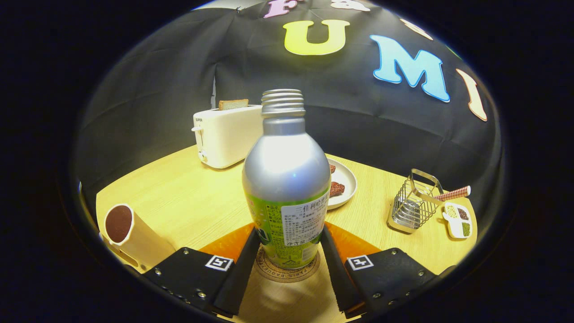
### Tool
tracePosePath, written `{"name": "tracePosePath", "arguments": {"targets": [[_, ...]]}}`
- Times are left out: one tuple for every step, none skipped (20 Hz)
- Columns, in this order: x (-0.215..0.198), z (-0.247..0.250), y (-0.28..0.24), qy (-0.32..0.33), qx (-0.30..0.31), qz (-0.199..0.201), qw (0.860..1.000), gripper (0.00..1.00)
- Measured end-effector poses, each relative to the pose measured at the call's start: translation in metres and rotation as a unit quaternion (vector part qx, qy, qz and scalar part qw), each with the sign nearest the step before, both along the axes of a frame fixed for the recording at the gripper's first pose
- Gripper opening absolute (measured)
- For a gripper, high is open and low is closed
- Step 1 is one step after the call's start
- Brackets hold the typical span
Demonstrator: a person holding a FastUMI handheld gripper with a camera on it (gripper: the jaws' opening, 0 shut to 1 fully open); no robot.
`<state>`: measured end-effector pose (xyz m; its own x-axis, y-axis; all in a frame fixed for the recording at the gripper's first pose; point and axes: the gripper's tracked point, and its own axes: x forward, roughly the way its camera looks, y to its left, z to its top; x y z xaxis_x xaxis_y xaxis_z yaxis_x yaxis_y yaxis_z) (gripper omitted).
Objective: Take the bottle from table, then pour the juice into the cup, finally place the bottle on the coaster
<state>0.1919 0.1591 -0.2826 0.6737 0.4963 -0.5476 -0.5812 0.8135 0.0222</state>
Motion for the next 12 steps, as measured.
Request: {"name": "tracePosePath", "arguments": {"targets": [[0.000, -0.002, 0.000, 0.003, -0.002, -0.001, 1.000, 0.78], [0.000, -0.002, 0.000, 0.001, 0.001, -0.001, 1.000, 0.78], [0.000, -0.002, 0.000, 0.002, 0.000, -0.001, 1.000, 0.79], [-0.001, -0.002, 0.000, 0.004, 0.002, -0.002, 1.000, 0.79], [-0.002, -0.002, 0.000, 0.007, 0.004, -0.002, 1.000, 0.79], [-0.003, -0.003, 0.000, 0.011, 0.005, -0.003, 1.000, 0.79], [-0.003, -0.004, -0.001, 0.014, 0.005, -0.004, 1.000, 0.81], [-0.004, -0.004, -0.003, 0.017, 0.005, -0.007, 1.000, 0.81], [-0.006, -0.004, -0.004, 0.021, 0.006, -0.010, 1.000, 0.81], [-0.009, -0.003, -0.005, 0.023, 0.007, -0.013, 1.000, 0.81], [-0.012, -0.002, -0.006, 0.024, 0.008, -0.013, 1.000, 0.82], [-0.017, 0.000, -0.008, 0.024, 0.007, -0.013, 1.000, 0.83]]}}
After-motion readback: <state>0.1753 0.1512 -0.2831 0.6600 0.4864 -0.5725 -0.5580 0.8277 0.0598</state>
